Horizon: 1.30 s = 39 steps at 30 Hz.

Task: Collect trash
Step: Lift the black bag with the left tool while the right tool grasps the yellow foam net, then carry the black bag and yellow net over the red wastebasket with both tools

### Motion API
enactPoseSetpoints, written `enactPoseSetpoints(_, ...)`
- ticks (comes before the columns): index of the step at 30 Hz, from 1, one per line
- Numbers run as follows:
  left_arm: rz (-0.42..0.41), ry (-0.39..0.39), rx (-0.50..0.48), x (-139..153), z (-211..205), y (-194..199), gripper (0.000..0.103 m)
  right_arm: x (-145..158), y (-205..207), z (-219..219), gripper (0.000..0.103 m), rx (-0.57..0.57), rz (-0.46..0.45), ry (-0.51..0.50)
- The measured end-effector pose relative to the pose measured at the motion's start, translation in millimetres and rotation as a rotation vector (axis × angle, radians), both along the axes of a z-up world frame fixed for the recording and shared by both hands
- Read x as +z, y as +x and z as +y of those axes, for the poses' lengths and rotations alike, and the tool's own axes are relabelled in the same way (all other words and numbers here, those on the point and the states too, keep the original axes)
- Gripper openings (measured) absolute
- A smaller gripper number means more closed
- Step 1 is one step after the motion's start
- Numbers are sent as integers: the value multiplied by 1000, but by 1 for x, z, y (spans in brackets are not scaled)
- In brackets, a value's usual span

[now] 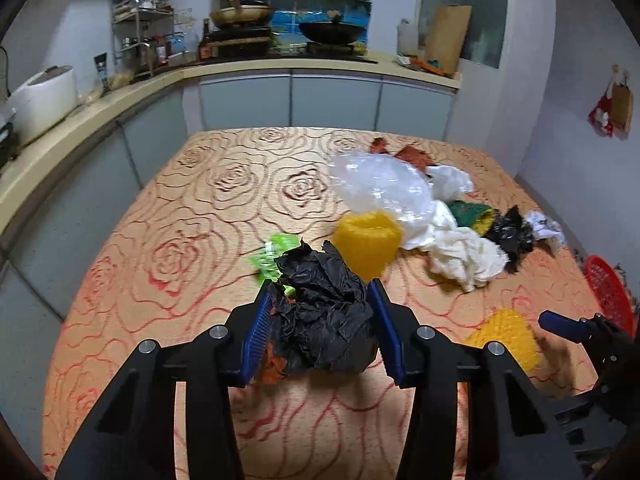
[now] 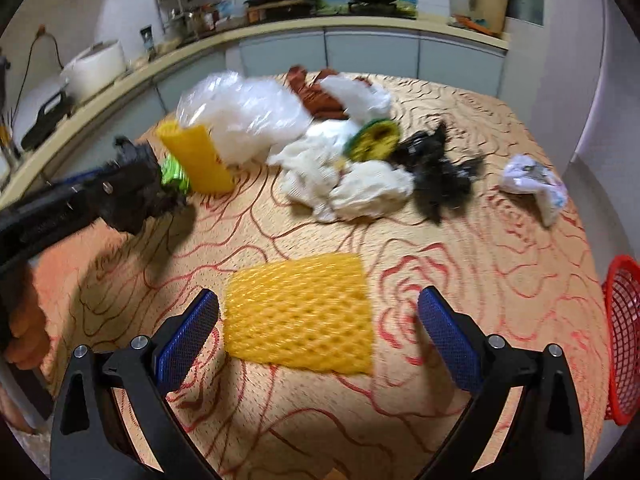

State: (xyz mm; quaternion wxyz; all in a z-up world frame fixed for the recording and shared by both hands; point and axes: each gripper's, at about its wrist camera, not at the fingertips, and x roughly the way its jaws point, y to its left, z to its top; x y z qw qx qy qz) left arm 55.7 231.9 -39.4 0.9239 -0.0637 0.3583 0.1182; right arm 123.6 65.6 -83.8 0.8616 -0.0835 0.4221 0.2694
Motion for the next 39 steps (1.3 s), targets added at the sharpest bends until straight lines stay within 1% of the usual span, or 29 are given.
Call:
enactPoseSetpoints(1,2,8,6,0,1,0,45,-3,0,4,85,6,3,-11)
enactPoseSetpoints(2,4,12,11,0,1,-1,45,-5,0,6,77,8,10,-18)
enactPoseSetpoints(3,6,19,15,0,1,-1,45,-7,2,7,74,9,26,-18)
enactPoseSetpoints(4,6,27,19,1,1,-2,45,-5,1,5,71,6,23,-9)
enactPoseSetpoints(6,6,44,20,1,0,-3,45,-5,3,3,58,5,26,5)
enactPoseSetpoints(7,6,49,19,1,-1,-3,45,-5,3,2,56,2,22,2)
enactPoseSetpoints(8,6,56,19,2,-3,-3,45,-4,3,0,51,-1,22,4)
enactPoseSetpoints(11,7,63,17,1,-7,-3,45,-4,4,-8,44,-12,29,23)
enactPoseSetpoints(21,4,104,-9,2,-30,-1,45,8,6,-38,42,-80,-12,43)
enactPoseSetpoints(33,-26,111,-51,14,-57,-1,45,25,5,-76,42,-161,-65,65)
enactPoseSetpoints(39,-41,117,-83,21,-73,3,45,32,5,-101,42,-213,-90,79)
